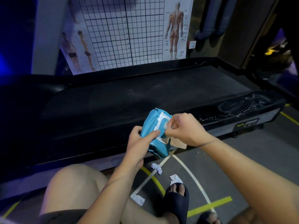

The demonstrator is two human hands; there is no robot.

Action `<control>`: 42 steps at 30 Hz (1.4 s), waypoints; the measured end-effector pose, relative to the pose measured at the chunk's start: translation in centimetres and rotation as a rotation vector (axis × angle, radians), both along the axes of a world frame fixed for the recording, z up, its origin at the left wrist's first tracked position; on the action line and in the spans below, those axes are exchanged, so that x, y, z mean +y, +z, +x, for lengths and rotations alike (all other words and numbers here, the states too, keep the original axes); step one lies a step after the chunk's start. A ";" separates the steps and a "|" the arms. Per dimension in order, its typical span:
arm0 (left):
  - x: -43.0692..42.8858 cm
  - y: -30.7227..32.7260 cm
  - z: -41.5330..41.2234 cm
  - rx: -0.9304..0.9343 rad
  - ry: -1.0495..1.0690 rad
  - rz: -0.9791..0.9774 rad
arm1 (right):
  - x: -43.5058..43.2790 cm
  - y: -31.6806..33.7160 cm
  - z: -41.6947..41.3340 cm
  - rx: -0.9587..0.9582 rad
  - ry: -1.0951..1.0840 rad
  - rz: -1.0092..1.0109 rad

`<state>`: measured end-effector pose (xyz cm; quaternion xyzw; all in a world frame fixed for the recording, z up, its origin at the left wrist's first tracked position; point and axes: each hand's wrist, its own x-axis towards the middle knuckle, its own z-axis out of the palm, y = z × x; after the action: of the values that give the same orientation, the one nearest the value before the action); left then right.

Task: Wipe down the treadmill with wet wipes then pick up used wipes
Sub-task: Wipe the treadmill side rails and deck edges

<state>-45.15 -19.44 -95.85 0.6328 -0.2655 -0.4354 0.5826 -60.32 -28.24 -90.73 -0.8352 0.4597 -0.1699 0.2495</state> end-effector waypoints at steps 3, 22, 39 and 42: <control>0.0 -0.2 0.1 0.027 0.022 -0.011 | 0.4 -0.1 0.1 -0.253 0.054 0.358; 1.5 -2.1 4.1 0.024 0.272 -0.005 | -0.4 6.3 -1.8 -0.751 0.116 0.937; -1.3 -6.6 17.7 -0.377 0.455 0.521 | -3.0 2.5 1.8 -0.922 -0.045 1.073; -0.8 -4.9 15.2 -0.901 0.520 0.449 | -3.0 2.5 2.3 -0.912 -0.049 1.086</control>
<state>-30.00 -20.24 -100.77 0.9091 -0.2240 -0.0103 0.3510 -58.05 -31.27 -88.27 -0.4278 0.3477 -0.2551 0.7944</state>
